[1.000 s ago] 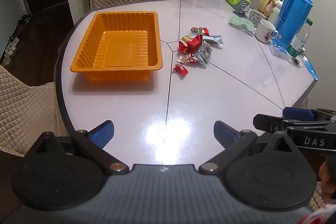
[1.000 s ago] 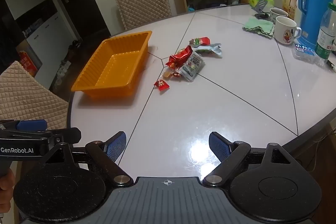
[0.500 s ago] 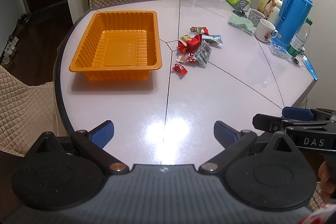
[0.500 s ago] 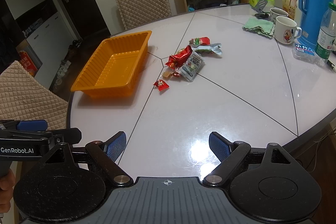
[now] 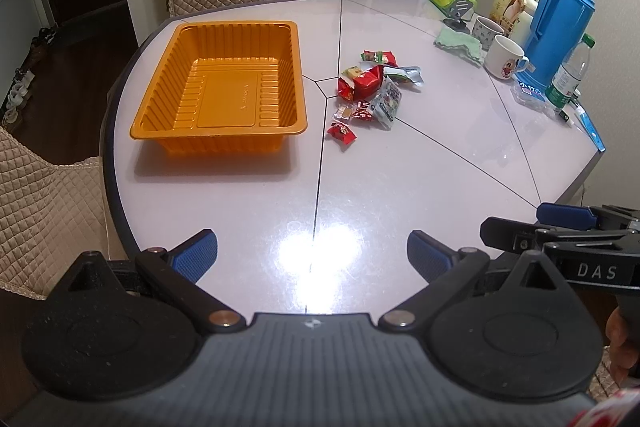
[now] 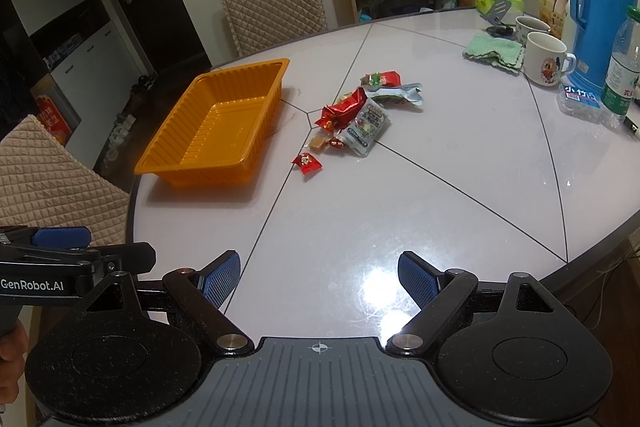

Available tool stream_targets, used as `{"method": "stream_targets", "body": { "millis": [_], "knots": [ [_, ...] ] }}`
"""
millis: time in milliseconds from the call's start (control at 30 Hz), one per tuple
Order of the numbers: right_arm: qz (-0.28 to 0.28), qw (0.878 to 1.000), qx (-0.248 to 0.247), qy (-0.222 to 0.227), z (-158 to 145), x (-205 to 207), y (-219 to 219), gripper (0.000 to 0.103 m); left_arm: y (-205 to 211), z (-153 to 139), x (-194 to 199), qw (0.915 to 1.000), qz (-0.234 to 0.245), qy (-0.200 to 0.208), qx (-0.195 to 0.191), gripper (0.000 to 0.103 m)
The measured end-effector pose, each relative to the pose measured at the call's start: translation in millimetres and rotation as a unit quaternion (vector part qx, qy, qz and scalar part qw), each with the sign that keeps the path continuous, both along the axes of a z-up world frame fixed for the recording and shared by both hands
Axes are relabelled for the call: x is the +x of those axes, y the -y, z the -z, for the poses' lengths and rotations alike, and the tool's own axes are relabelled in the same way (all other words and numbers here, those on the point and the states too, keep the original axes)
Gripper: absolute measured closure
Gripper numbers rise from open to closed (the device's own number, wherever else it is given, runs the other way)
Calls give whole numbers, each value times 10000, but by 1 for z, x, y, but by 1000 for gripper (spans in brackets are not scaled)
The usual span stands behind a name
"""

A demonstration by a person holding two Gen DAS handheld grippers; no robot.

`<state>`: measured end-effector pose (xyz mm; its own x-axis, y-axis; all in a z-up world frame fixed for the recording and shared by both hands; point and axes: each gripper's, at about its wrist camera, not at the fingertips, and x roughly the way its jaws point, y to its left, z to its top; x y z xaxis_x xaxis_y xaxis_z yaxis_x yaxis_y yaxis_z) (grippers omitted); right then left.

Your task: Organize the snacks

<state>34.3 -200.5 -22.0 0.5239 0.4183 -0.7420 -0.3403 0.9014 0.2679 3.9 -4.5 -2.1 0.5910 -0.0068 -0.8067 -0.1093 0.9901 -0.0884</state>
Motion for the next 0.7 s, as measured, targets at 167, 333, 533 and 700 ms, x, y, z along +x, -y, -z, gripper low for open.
{"method": "stream_targets", "body": {
  "millis": [167,333,533,700],
  "knots": [
    [-2,10000,-3,-1,0,0,0,17,0,0,0,10000,3,2,1,2],
    [1,10000,-4,-3,-1,0,0,17,0,0,0,10000,-4,-6,-2,2],
    [-13,10000,-2,7,0,1,-1,17,-1,1,2,10000,-4,-8,-7,2],
    [-29,10000,-4,8,-1,4,-1,17,-1,1,2,10000,-1,-7,-7,2]
  ]
}}
